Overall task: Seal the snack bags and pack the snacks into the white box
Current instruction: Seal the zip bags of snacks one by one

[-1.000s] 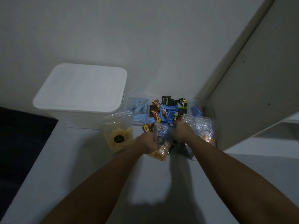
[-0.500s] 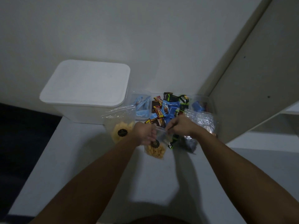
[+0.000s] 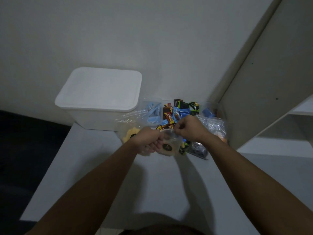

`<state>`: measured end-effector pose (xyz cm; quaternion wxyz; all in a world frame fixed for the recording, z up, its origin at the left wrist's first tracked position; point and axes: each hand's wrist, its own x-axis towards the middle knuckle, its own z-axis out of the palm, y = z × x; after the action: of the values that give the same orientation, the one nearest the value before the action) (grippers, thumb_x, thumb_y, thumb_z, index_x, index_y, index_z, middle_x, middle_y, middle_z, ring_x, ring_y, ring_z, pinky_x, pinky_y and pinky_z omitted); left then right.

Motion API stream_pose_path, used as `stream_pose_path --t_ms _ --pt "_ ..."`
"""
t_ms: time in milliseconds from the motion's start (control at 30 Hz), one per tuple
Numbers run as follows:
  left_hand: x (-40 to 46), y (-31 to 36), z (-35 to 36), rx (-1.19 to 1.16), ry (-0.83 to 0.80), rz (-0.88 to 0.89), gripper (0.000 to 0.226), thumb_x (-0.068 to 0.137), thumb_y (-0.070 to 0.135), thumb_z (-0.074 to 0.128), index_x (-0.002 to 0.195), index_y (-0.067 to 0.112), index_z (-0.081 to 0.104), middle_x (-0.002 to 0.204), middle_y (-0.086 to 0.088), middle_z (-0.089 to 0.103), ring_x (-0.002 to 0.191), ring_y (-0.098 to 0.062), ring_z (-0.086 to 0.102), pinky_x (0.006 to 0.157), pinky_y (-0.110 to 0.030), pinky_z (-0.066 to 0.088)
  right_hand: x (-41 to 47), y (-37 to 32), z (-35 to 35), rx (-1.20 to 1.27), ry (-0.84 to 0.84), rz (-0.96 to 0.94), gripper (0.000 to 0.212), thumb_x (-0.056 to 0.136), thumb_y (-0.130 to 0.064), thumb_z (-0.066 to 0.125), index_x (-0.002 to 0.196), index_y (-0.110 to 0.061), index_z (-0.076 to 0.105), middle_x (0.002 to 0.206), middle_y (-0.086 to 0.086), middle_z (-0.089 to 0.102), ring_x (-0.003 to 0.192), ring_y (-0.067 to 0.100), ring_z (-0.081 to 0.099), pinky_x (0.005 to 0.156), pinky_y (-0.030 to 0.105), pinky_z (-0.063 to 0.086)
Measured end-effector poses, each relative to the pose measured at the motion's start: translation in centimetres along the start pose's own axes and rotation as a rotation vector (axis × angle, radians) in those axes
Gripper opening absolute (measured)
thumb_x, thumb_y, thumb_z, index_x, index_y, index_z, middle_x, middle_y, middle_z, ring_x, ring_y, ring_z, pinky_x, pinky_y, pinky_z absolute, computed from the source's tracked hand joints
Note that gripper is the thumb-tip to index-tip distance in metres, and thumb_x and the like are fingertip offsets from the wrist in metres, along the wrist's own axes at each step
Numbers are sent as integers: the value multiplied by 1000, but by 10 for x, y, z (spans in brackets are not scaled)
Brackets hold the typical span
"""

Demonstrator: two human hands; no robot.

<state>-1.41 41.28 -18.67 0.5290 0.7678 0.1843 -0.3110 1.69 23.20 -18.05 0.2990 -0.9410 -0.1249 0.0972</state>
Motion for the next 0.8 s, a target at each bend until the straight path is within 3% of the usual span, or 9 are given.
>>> stream_pose_path --t_ms 200,333,467,567,633,700,800 --pt "-12 24 -16 -12 85 103 13 74 15 59 64 8 64 54 -6 62 50 -19 61 51 -20 46 1 -22 -17 -73 318 -170 12 80 -15 65 78 -14 77 72 3 73 64 18 65 62 30 53" --pt "-20 35 -22 7 140 147 14 75 18 61 65 9 64 57 -6 62 53 -20 60 54 -22 46 6 -30 -21 -124 419 -220 13 80 -19 64 78 -15 76 74 3 71 65 22 63 61 35 53" --pt "-14 40 -30 -168 315 283 28 74 38 64 71 10 63 65 -7 62 55 -22 59 51 -25 44 10 -34 -30 -139 412 -214 14 83 -18 65 86 -13 77 80 6 71 70 25 64 64 38 53" --pt "-11 42 -36 -142 430 494 15 75 18 64 90 15 63 91 -4 63 79 -22 59 69 -34 48 11 -36 -38 -117 397 -191 13 85 -19 67 90 -14 77 85 5 71 75 24 64 68 38 54" --pt "-10 42 -40 -7 411 622 32 75 2 68 104 15 64 103 0 62 86 -16 57 72 -26 49 11 -37 -44 -96 373 -193 13 85 -20 67 91 -14 77 87 6 72 77 23 65 72 39 55" --pt "-10 45 -42 84 432 722 30 74 3 74 101 15 68 99 3 65 86 -13 59 71 -21 48 11 -39 -50 -85 346 -199 13 86 -20 67 92 -13 76 88 6 72 78 22 65 73 39 55" --pt "-11 52 -43 85 485 765 12 75 7 77 82 15 73 76 8 66 74 -9 62 74 -25 52 10 -44 -58 -55 319 -198 13 87 -19 67 92 -11 76 88 6 72 77 19 64 73 36 54"
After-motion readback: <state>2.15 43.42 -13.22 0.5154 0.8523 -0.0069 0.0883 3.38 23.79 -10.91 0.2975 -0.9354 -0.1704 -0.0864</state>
